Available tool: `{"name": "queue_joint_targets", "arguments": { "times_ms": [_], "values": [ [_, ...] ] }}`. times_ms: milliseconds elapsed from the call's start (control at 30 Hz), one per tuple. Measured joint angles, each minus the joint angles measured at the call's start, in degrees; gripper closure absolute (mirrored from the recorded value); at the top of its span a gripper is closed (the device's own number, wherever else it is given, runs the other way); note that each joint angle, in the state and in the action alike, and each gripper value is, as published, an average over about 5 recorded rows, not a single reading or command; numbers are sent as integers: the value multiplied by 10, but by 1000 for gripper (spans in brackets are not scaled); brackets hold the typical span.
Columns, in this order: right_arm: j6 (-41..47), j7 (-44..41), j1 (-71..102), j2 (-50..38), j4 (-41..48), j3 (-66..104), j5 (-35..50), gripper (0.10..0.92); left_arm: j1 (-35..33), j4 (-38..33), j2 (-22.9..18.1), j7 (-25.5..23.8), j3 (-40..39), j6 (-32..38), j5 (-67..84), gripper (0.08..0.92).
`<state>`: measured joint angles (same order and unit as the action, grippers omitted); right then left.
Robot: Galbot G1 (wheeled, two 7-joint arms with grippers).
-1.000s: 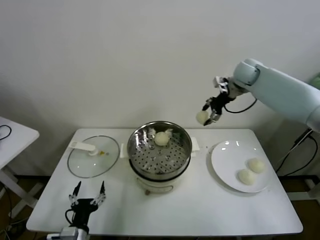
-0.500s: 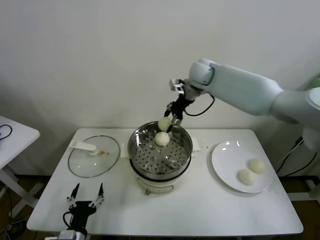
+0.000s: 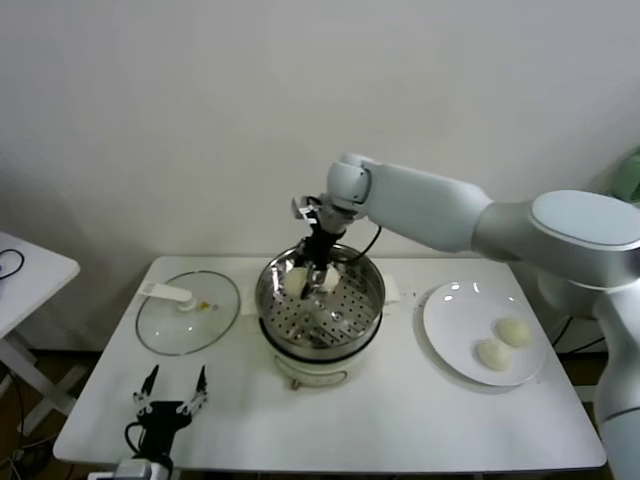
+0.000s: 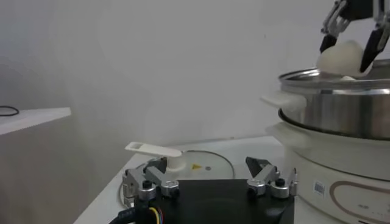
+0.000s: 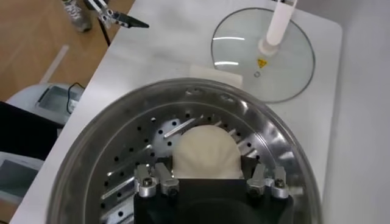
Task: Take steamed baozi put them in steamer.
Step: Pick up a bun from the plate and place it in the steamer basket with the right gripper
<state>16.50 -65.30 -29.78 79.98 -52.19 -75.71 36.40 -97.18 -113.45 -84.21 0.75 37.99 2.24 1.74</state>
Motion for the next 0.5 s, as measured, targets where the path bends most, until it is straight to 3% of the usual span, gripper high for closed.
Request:
{"name": "queue_joint_targets", "arguments": {
  "times_ms": [500],
  "values": [
    [-2,7,33,22,18,-2,-18,321,0,2,0,-1,3,0,0,177]
  ]
}}
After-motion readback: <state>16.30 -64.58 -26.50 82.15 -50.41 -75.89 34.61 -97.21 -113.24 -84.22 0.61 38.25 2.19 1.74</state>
